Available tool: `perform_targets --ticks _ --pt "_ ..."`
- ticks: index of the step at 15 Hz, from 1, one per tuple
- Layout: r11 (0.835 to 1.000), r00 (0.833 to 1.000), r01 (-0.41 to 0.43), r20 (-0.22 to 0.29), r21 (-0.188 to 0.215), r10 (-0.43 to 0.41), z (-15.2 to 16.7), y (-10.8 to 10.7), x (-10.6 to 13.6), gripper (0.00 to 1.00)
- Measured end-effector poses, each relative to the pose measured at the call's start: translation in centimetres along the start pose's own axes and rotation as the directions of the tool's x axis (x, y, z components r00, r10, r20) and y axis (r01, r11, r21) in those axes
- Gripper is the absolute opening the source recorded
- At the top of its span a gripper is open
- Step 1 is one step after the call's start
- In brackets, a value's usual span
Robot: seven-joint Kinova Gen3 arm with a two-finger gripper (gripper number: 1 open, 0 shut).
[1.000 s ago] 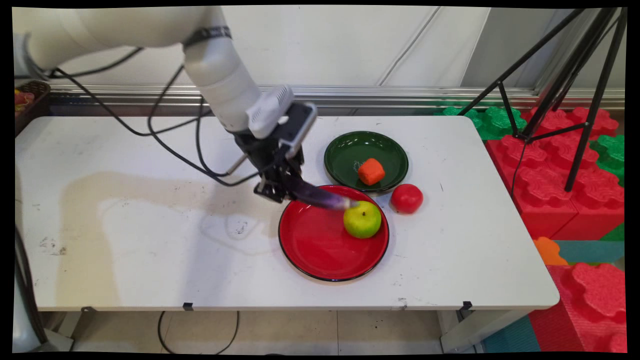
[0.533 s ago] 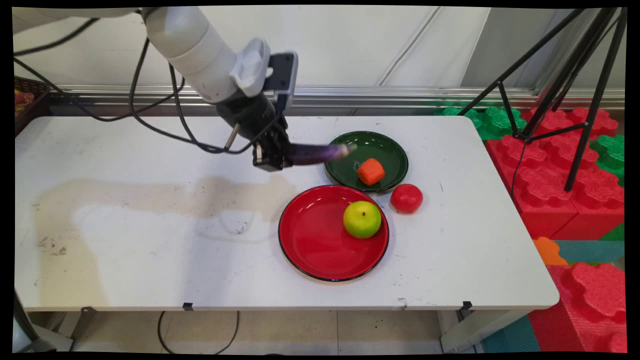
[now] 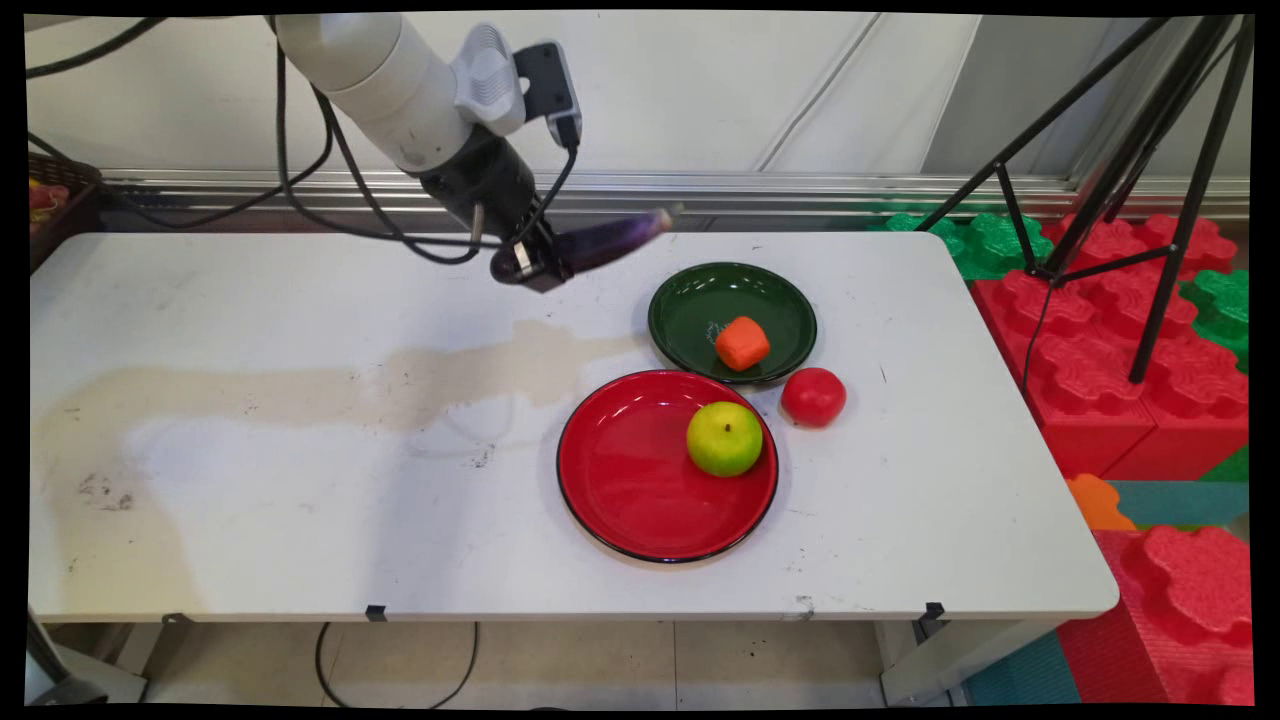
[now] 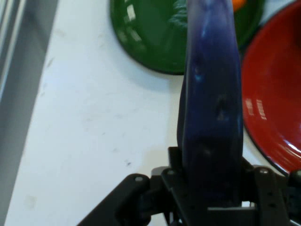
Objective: Place the picked object on the table
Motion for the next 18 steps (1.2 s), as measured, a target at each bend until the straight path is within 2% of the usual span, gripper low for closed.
perform_targets --ticks 4,6,11,13,15,18 --pt "0.986 0.988 0.151 0.010 0.074 -0.152 1.0 -1.3 -0.4 0.00" --pt "0.972 0.977 0.212 0.015 0.104 -0.215 1.7 -1.8 -0.6 0.00" --pt "0.905 0.918 0.379 0.047 0.192 -0.394 5.7 -3.2 -1.5 0.00" --pt "0.887 0.899 0.410 0.070 0.213 -0.433 7.6 -3.6 -1.8 0.00" --pt "0.878 0.888 0.422 0.090 0.224 -0.450 9.1 -3.7 -2.1 0.00" --pt "0.875 0.879 0.426 0.124 0.228 -0.461 11.7 -3.9 -2.5 0.00"
